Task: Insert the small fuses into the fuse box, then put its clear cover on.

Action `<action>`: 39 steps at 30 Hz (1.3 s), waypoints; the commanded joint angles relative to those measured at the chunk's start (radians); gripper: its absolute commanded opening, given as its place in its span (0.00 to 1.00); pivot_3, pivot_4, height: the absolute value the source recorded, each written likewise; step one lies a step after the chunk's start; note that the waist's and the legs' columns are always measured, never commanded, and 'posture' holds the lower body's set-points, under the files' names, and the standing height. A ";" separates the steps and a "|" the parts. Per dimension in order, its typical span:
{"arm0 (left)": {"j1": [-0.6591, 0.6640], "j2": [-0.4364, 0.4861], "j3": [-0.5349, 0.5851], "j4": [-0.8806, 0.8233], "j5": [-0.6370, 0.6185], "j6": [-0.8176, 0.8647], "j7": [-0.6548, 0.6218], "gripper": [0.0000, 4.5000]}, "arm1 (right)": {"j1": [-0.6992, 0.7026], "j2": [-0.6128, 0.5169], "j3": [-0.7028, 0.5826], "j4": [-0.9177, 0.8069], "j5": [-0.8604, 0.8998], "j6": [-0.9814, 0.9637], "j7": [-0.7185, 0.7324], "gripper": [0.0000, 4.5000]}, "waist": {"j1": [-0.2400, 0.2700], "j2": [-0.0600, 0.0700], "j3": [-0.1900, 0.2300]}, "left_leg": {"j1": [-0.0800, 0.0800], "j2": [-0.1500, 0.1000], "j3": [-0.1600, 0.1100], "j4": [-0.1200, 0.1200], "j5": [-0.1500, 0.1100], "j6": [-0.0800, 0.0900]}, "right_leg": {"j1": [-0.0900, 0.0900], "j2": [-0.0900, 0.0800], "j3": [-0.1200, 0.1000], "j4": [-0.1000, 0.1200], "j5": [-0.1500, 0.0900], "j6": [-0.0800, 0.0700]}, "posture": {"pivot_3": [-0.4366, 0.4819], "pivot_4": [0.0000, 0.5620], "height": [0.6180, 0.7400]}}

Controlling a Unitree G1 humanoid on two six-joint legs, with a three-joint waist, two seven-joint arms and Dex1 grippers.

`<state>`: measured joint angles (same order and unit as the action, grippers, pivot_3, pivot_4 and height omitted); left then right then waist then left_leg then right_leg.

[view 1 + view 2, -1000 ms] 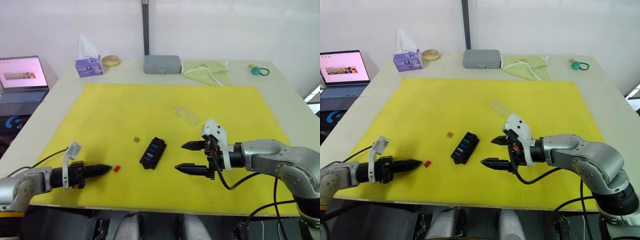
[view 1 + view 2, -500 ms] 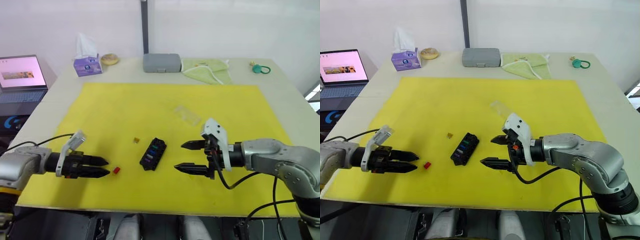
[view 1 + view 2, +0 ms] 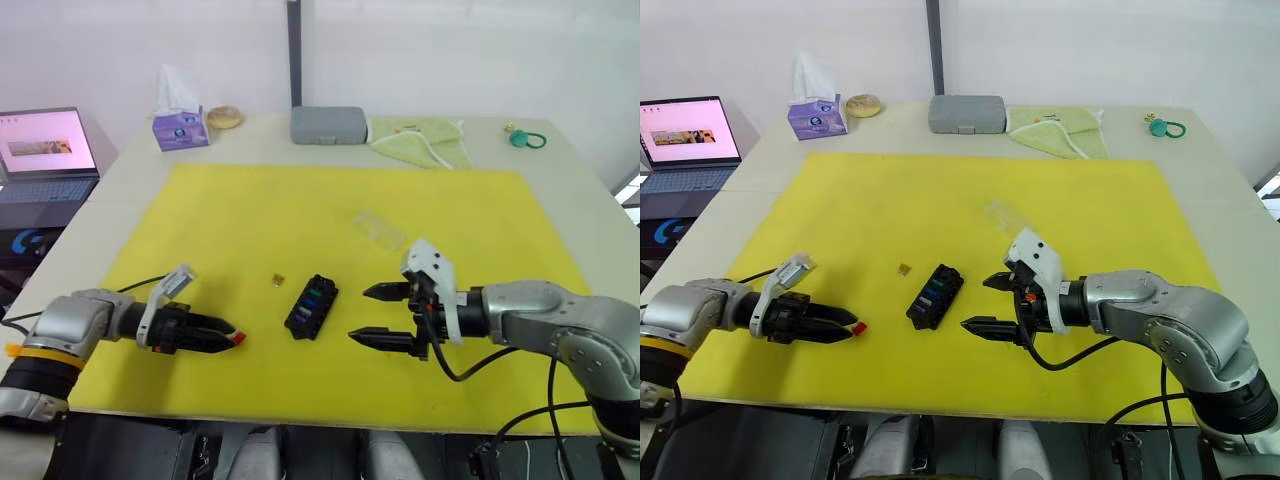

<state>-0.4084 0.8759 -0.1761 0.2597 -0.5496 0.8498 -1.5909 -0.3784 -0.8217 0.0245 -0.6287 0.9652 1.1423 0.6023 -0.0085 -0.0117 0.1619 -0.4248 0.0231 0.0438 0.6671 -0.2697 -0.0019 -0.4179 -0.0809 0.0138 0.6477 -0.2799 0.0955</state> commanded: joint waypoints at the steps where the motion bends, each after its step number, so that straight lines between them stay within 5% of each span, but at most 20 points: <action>1: 0.047 -0.049 -0.053 -0.048 -0.003 0.035 0.008 0.30 | -0.001 0.000 -0.040 -0.030 0.016 -0.006 -0.009 1.00 | -0.001 0.000 0.000 | 0.000 -0.001 0.000 0.000 -0.001 0.001 | 0.000 -0.001 0.001 -0.001 0.000 0.000 | 0.48 0.27 0.97; 4: 0.062 -0.062 -0.034 -0.047 -0.005 0.053 0.030 0.01 | -0.003 0.000 -0.039 -0.025 0.016 -0.007 -0.010 1.00 | 0.001 0.000 0.000 | 0.000 -0.003 0.000 0.000 -0.002 0.003 | 0.001 -0.002 0.002 -0.001 0.000 0.001 | 0.48 0.27 0.97; 13: 0.076 -0.068 0.167 -0.093 -0.129 0.182 0.130 0.01 | -0.009 -0.021 -0.067 -0.001 0.022 -0.008 0.011 1.00 | -0.004 -0.001 0.001 | 0.006 -0.003 -0.001 0.001 -0.002 0.004 | 0.007 -0.002 0.002 -0.001 0.000 0.003 | 0.48 0.27 0.97; 19: 0.068 -0.083 0.386 -0.142 -0.270 0.284 0.258 0.01 | -0.076 0.020 -0.205 0.099 0.203 0.053 -0.048 1.00 | -0.006 -0.005 0.003 | 0.006 0.001 -0.002 0.001 -0.002 0.003 | 0.006 0.000 0.000 0.000 0.002 0.006 | 0.48 0.27 0.97; 23: -0.030 -0.240 0.622 -0.159 -0.441 0.338 0.524 0.01 | -0.272 0.168 -0.231 0.282 0.531 0.038 -0.321 1.00 | -0.008 -0.007 0.004 | 0.008 0.004 -0.002 0.000 -0.001 0.001 | 0.007 0.000 0.000 0.001 0.003 0.008 | 0.48 0.27 0.97; 26: -0.074 -0.385 0.711 -0.240 -0.546 0.320 0.722 0.01 | -0.333 0.268 -0.208 0.325 0.588 -0.019 -0.462 1.00 | -0.006 -0.008 0.004 | 0.008 0.005 -0.004 0.000 0.000 0.000 | 0.007 0.000 -0.001 0.001 0.004 0.010 | 0.48 0.27 0.97; 35: -0.200 -0.689 0.713 -0.364 -0.713 0.132 1.041 0.01 | -0.415 0.552 -0.153 0.419 0.595 -0.191 -0.740 1.00 | -0.004 -0.008 0.004 | 0.005 0.004 -0.003 0.000 0.002 -0.004 | 0.005 0.002 -0.001 0.002 0.006 0.012 | 0.48 0.27 0.97; 39: -0.231 -0.733 0.685 -0.352 -0.700 0.055 1.083 0.01 | -0.392 0.610 -0.139 0.400 0.567 -0.229 -0.780 1.00 | -0.006 -0.008 0.004 | 0.005 0.003 -0.002 0.000 0.002 -0.004 | 0.005 0.003 -0.001 0.001 0.006 0.012 | 0.48 0.27 0.97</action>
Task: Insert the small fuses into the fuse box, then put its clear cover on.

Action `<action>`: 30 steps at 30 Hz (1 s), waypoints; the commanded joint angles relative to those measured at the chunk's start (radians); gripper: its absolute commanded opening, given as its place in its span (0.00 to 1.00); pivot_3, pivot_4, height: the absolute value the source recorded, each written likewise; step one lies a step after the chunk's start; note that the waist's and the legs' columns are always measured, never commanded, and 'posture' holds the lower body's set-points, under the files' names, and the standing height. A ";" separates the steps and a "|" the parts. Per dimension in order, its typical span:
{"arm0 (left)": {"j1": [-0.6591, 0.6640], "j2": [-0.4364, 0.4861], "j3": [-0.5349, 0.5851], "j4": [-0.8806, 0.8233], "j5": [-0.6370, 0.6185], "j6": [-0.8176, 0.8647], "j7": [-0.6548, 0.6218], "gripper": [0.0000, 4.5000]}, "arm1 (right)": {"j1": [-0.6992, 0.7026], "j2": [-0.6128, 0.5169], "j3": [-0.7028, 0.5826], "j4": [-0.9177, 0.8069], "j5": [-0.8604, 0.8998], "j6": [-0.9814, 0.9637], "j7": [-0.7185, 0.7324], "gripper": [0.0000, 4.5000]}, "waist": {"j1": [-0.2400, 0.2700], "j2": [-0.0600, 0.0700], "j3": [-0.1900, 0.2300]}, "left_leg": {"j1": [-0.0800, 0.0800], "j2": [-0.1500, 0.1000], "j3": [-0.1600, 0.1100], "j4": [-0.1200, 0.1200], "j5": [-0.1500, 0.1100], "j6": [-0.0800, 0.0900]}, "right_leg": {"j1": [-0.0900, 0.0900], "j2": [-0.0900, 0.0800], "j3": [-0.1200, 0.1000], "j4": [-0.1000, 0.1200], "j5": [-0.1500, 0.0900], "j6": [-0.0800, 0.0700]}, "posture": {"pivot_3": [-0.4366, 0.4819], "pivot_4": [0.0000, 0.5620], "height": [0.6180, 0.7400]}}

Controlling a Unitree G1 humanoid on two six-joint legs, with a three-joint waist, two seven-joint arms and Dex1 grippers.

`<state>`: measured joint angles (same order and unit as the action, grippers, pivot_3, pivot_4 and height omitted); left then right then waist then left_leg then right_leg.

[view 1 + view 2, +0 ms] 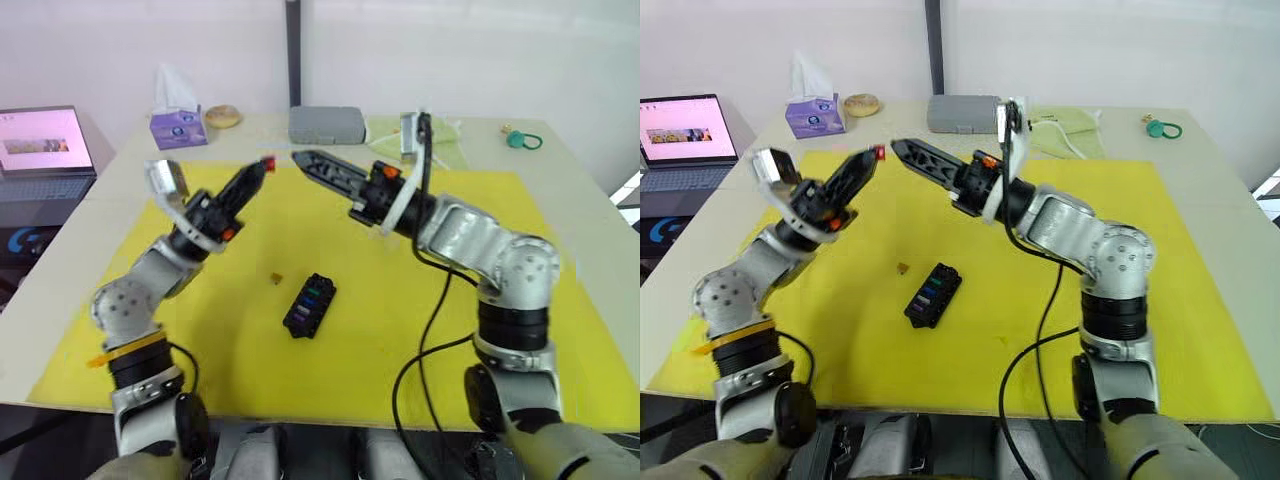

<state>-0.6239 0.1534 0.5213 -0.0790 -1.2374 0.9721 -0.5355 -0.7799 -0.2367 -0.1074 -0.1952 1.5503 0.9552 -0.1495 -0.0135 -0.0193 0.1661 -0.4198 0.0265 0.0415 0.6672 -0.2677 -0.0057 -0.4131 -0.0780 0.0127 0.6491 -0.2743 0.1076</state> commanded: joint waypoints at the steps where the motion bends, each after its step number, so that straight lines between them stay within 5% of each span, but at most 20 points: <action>1: -0.028 -0.022 -0.015 0.001 -0.005 -0.094 0.042 0.01 | 0.018 0.037 -0.003 -0.040 -0.031 -0.055 -0.032 1.00 | -0.002 0.000 0.000 | 0.000 0.000 0.000 0.000 0.000 0.000 | 0.000 0.000 0.000 0.000 0.000 0.000 | 0.48 0.27 0.97; 4: -0.058 -0.046 -0.033 0.039 -0.006 -0.141 0.052 0.01 | 0.042 0.087 0.000 -0.055 -0.117 -0.131 -0.045 1.00 | -0.003 0.000 0.000 | 0.000 0.000 0.001 0.000 0.000 0.000 | 0.000 0.001 0.000 0.000 0.000 0.000 | 0.48 0.27 0.97; 7: -0.066 -0.045 -0.067 0.056 0.005 -0.156 0.041 0.00 | 0.051 0.105 0.011 -0.071 -0.160 -0.147 -0.026 0.81 | -0.002 0.000 0.000 | 0.000 0.000 0.000 0.000 0.000 0.000 | 0.000 0.001 0.000 0.000 0.000 0.000 | 0.48 0.27 0.97; 10: -0.072 -0.040 -0.091 0.068 0.010 -0.168 0.041 0.00 | 0.052 0.112 0.028 -0.085 -0.193 -0.149 -0.004 0.49 | -0.002 0.000 0.000 | 0.000 0.000 0.001 0.000 0.000 0.000 | 0.000 0.002 0.000 0.000 0.000 0.000 | 0.48 0.27 0.97; 30: -0.061 -0.053 -0.150 0.061 -0.021 -0.195 0.050 0.00 | 0.030 0.201 0.035 -0.089 -0.291 -0.194 0.029 0.49 | -0.003 0.000 0.000 | 0.000 0.001 -0.001 0.000 0.000 0.000 | 0.000 0.003 0.000 -0.001 0.000 0.000 | 0.48 0.27 0.97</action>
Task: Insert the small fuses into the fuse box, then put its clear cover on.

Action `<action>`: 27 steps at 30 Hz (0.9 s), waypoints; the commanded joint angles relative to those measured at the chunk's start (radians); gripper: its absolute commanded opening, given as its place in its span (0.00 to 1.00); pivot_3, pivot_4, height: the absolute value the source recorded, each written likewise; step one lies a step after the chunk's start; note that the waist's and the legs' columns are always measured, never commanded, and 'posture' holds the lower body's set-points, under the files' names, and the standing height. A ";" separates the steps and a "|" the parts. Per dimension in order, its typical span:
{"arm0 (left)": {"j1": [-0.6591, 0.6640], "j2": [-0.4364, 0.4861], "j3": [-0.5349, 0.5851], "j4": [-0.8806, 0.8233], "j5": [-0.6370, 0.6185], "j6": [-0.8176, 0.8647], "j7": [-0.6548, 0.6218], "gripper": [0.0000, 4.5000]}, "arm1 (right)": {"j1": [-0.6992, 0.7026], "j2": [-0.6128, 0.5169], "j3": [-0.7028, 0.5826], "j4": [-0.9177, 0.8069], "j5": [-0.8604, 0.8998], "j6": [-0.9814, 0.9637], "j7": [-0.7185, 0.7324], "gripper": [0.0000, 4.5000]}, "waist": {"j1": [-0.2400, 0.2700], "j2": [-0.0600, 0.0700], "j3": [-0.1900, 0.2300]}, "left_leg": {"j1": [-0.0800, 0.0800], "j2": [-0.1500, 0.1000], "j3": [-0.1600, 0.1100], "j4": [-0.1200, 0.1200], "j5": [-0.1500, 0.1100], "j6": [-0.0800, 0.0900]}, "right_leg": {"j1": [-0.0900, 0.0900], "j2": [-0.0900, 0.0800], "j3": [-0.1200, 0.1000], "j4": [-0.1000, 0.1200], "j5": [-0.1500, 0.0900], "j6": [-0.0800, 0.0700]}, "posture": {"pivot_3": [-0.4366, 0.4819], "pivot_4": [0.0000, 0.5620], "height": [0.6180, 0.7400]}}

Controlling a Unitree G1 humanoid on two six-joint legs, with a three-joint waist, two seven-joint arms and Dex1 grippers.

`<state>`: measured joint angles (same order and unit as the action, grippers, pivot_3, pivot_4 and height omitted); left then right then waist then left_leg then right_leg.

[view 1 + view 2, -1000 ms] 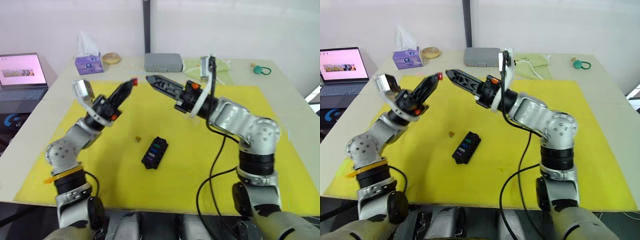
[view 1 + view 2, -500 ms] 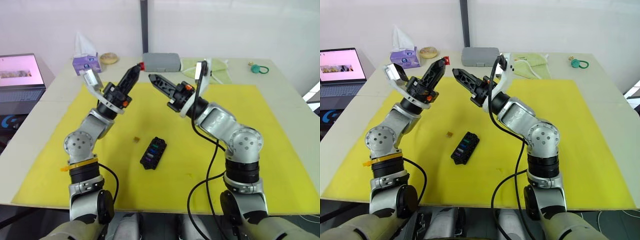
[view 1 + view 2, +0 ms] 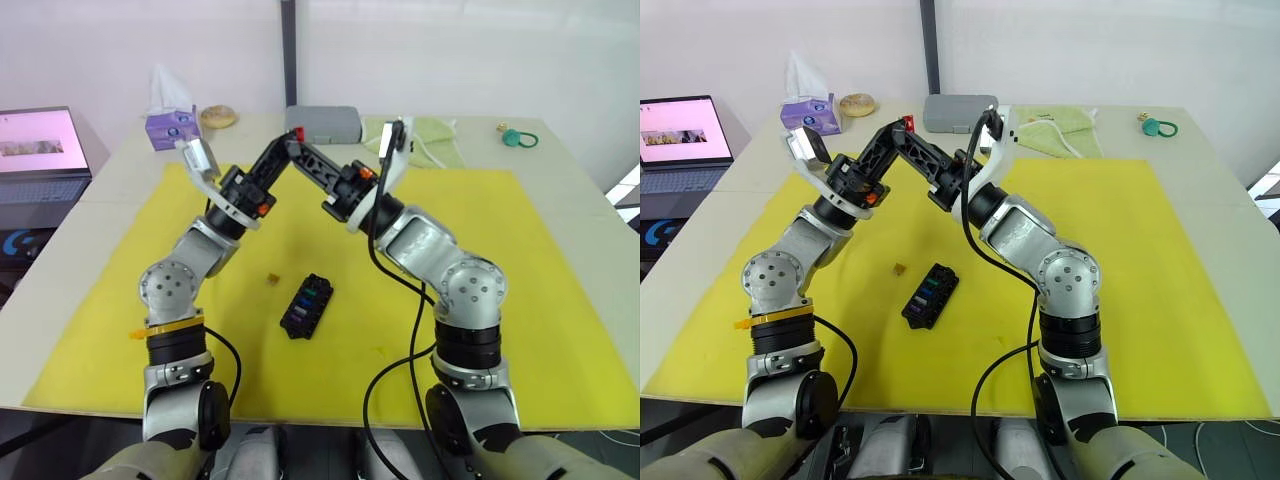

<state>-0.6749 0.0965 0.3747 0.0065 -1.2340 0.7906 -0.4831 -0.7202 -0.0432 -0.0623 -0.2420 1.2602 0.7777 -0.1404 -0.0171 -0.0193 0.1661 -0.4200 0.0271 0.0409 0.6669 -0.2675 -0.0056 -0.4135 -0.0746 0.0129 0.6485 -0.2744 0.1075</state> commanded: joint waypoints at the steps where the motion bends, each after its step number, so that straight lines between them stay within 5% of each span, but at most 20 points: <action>1: -0.009 0.004 -0.003 -0.026 -0.025 -0.013 -0.001 0.00 | -0.030 0.007 -0.011 -0.043 -0.002 -0.017 0.022 0.49 | 0.000 0.000 0.000 | 0.000 0.000 0.000 0.000 0.000 0.000 | 0.000 0.000 0.000 0.000 0.000 0.000 | 0.48 0.27 0.97; 27: 0.020 0.017 -0.008 -0.043 -0.096 0.009 0.015 0.00 | -0.026 0.011 -0.020 -0.048 -0.021 -0.036 0.049 0.49 | 0.000 0.000 0.000 | 0.000 0.001 0.000 0.000 0.000 0.000 | 0.000 0.001 0.000 -0.001 0.000 0.000 | 0.48 0.27 0.97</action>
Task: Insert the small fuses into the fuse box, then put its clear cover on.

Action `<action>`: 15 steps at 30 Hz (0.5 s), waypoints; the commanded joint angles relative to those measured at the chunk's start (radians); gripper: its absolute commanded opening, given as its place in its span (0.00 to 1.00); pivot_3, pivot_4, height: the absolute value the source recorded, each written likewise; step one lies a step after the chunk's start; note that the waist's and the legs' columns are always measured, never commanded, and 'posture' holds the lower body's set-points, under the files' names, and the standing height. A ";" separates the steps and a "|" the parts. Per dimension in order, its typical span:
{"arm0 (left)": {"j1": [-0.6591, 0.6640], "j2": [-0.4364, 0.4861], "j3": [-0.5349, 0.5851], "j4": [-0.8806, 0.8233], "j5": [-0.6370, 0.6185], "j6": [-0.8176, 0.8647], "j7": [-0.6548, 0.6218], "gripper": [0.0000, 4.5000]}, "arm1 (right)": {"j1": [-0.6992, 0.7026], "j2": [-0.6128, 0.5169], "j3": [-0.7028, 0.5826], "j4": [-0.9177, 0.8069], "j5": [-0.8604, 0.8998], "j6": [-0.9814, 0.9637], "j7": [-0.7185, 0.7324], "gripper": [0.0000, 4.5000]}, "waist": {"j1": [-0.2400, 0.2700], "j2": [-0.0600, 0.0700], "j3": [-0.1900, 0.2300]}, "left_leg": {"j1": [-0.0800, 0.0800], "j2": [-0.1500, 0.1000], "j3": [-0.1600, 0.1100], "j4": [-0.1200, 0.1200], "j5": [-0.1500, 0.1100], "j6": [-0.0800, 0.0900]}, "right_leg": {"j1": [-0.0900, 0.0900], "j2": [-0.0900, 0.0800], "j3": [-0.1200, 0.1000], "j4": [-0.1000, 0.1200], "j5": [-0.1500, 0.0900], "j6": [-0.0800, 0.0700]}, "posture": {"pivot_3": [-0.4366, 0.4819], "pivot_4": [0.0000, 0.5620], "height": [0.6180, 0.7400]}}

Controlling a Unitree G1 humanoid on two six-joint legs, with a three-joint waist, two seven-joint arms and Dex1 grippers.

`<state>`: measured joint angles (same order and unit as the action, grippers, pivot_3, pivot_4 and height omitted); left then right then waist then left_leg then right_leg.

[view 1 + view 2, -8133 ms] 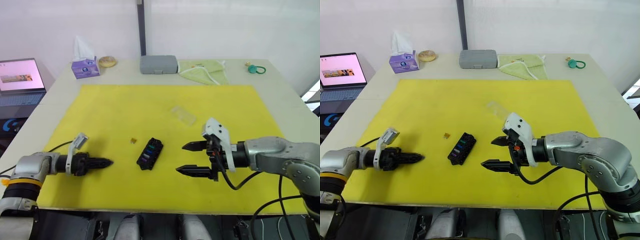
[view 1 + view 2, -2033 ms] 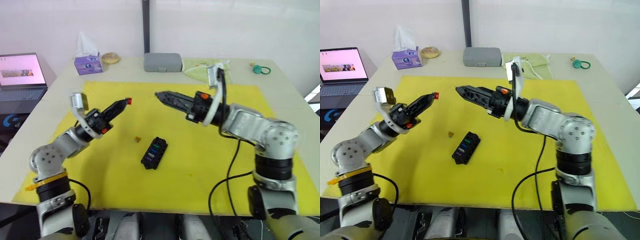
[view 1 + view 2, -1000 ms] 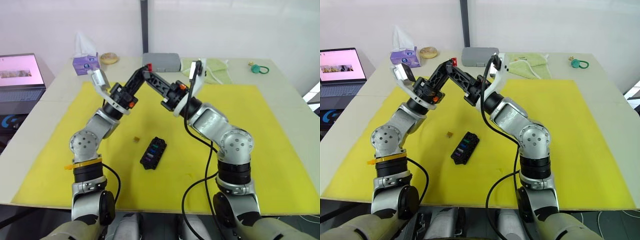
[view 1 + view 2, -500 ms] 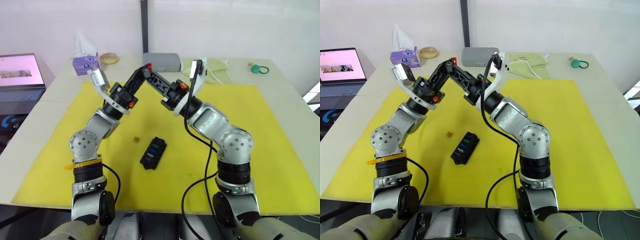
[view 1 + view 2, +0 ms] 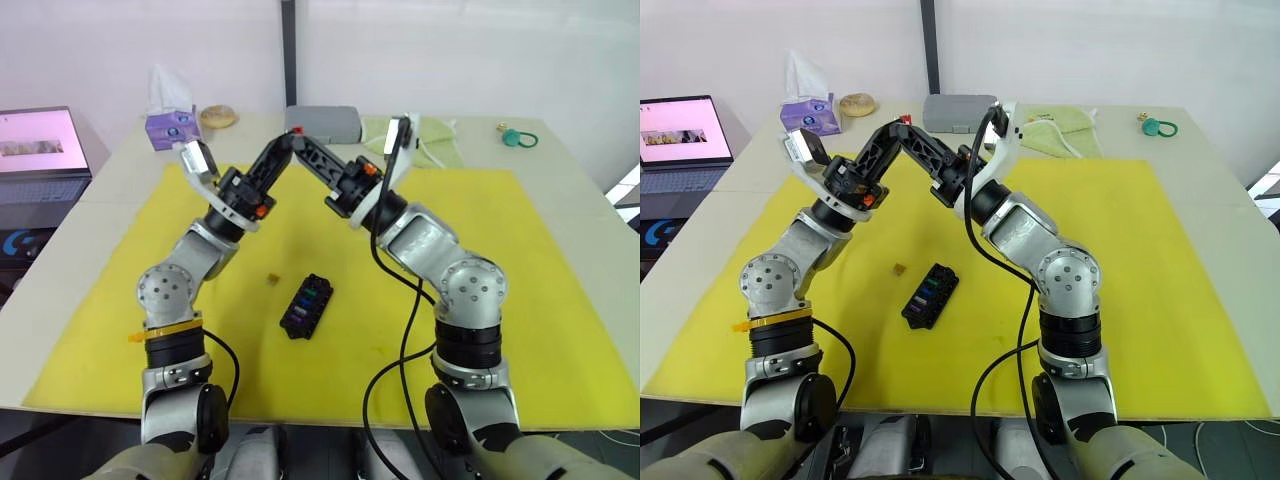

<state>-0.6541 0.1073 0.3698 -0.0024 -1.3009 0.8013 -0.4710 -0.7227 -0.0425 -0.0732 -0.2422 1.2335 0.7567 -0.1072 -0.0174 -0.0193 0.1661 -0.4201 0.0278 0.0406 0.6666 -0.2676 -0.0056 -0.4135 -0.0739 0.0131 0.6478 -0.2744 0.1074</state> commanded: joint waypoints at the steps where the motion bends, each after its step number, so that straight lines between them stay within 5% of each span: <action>1: -0.001 0.006 -0.003 -0.034 -0.031 -0.002 0.003 0.00 | -0.024 0.011 -0.010 -0.048 0.006 -0.015 0.016 0.49 | 0.000 0.000 0.000 | 0.000 0.000 0.000 0.000 0.000 0.000 | 0.000 0.000 0.000 0.000 0.000 0.000 | 0.48 0.27 0.97; 12: -0.001 0.005 -0.008 -0.027 -0.034 -0.004 0.006 0.00 | -0.023 0.013 -0.011 -0.052 0.009 -0.012 0.018 0.49 | 0.000 0.000 0.000 | 0.000 0.000 0.000 0.000 0.000 0.000 | 0.000 0.001 0.000 0.000 0.000 0.000 | 0.48 0.27 0.97; 15: 0.000 0.005 -0.009 -0.026 -0.036 -0.005 0.008 0.00 | -0.022 0.014 -0.011 -0.051 0.008 -0.014 0.019 0.30 | 0.000 0.000 0.000 | 0.000 0.000 -0.001 0.000 0.000 0.000 | 0.000 0.001 0.000 0.000 0.000 0.000 | 0.48 0.27 0.97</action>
<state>-0.6501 0.1077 0.3672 -0.0021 -1.3177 0.8008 -0.4620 -0.7227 -0.0402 -0.0760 -0.2426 1.2332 0.7566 -0.0992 -0.0172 -0.0192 0.1662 -0.4202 0.0282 0.0400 0.6664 -0.2676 -0.0056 -0.4135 -0.0730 0.0132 0.6475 -0.2745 0.1073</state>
